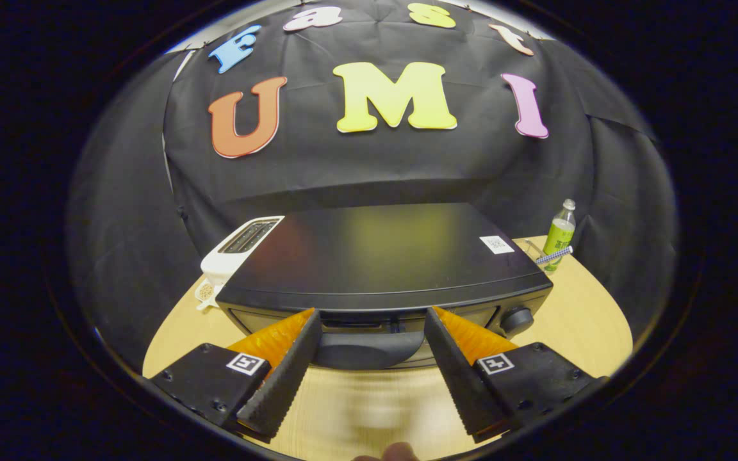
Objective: Open the toaster oven, put the food inside, and close the toaster oven door.
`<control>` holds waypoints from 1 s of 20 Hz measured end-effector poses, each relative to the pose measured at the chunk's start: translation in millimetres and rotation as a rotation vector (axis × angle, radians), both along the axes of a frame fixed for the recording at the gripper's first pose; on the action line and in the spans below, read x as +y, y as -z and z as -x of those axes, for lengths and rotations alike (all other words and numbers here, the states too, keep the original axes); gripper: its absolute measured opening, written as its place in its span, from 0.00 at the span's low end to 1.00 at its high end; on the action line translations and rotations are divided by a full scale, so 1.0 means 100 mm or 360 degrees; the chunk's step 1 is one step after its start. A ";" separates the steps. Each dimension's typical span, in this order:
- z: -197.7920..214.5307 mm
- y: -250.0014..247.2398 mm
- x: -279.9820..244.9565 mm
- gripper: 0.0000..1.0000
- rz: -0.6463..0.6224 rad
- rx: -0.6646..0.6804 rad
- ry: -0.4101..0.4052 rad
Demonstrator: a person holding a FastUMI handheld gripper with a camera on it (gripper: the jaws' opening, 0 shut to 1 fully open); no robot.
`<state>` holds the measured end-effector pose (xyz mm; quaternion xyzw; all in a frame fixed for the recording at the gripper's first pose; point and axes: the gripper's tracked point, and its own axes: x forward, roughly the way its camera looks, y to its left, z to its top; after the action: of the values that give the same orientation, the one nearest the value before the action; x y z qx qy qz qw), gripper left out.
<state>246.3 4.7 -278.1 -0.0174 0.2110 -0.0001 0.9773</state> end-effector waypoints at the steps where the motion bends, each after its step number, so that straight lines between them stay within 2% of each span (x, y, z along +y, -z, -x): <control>1: 0.01 0.01 0.02 1.00 -0.0010 0.0001 0.0002; 4: 0.08 0.05 0.01 1.00 -0.0063 0.0022 0.0009; 10: 0.43 0.19 0.01 1.00 0.0031 0.0053 -0.0011; 14: 0.76 0.42 -0.02 1.00 0.0099 0.0095 -0.0015; 20: 1.15 0.91 -0.06 1.00 0.0162 0.0274 -0.0029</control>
<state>131.8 -1.5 -369.2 -0.0689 0.2938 -0.0004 0.9534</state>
